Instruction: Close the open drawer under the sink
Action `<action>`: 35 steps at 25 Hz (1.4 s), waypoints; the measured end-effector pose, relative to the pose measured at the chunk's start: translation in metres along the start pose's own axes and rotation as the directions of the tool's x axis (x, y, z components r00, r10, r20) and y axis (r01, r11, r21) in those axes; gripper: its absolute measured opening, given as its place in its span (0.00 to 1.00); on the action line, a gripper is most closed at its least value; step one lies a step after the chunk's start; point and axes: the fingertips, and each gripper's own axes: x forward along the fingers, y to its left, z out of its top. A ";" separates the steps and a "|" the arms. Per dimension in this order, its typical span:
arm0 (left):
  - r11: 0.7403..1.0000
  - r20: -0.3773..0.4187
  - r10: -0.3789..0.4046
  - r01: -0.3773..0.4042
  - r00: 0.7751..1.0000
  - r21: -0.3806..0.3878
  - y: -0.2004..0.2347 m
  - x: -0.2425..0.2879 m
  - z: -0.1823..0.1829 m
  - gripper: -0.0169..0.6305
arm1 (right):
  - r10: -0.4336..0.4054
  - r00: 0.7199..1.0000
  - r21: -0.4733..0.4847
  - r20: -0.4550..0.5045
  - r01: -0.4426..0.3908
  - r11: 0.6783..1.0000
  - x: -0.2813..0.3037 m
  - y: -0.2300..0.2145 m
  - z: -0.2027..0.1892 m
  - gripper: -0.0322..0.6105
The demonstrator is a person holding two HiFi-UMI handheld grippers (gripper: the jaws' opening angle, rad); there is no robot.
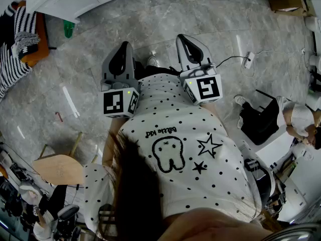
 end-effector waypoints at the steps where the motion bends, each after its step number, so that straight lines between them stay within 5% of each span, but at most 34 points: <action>1: 1.000 0.001 -0.002 0.002 1.000 -0.001 0.000 0.000 0.000 0.04 | -0.002 1.000 0.001 -0.001 0.002 1.000 0.000 0.000 0.000 0.07; 35: 0.997 -0.016 -0.045 0.044 0.999 -0.058 -0.011 0.009 -0.008 0.04 | -0.054 0.998 0.099 0.020 0.052 0.994 -0.013 -0.030 -0.004 0.07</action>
